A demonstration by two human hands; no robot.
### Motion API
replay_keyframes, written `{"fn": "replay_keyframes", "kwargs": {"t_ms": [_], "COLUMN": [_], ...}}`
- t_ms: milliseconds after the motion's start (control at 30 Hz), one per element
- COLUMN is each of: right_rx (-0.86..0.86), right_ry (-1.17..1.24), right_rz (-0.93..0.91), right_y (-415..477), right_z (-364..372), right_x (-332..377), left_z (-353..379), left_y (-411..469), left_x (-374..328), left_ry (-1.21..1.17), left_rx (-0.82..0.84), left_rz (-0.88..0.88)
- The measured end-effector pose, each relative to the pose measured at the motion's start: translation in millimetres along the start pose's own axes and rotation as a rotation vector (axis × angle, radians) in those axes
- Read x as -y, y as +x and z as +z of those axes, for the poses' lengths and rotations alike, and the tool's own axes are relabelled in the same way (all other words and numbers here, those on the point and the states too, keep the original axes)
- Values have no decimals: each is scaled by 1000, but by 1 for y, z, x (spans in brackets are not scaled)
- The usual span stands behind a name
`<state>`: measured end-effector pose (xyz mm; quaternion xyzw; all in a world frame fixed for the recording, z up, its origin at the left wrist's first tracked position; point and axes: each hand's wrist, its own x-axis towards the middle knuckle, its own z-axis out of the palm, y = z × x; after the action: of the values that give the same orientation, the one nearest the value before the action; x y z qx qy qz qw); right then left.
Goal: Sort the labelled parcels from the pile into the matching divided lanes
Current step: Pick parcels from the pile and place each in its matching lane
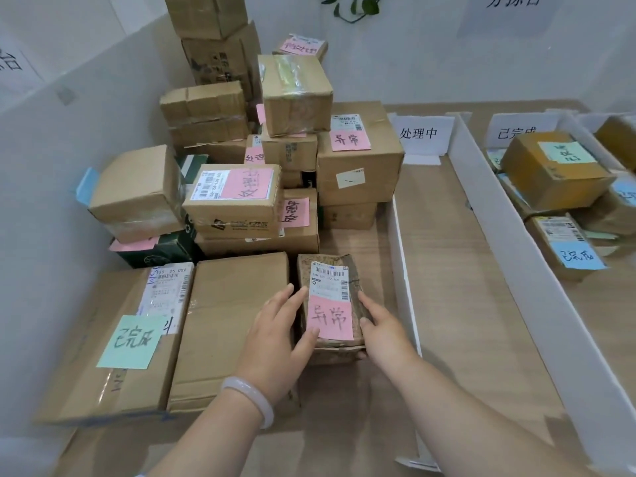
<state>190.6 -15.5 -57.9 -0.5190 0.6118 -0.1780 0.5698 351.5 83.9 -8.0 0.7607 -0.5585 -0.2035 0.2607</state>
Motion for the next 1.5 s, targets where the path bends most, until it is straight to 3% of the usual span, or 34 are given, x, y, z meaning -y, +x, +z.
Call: {"fn": "replay_keyframes", "kwargs": {"t_ms": [233,433,667,1133,1300,1500], "right_rx": [-128,-294,-426,-609,-656,-681], "right_ry": [174,134,21,-87,-101,-73], "right_rz": [-77,-280,-385,-397,-371,-329], "right_y": [-27,-55,-101,-195,-225,-224], "right_z": [-33,-84,-181,-443,-535,-608], "right_x": [22,42,37,-69,-118,-158], "left_z": [4,9,41,214,296,345], "left_y": [19,40,43,-36,-56,-69], "left_x": [-31,-82,-170,-415,-488,-550], "left_ry": [-163,-499,-626,-740,-777,-789], "left_rx": [-17,63,173,189,262,368], "left_rz": [-39,93,221,264,283,264]}}
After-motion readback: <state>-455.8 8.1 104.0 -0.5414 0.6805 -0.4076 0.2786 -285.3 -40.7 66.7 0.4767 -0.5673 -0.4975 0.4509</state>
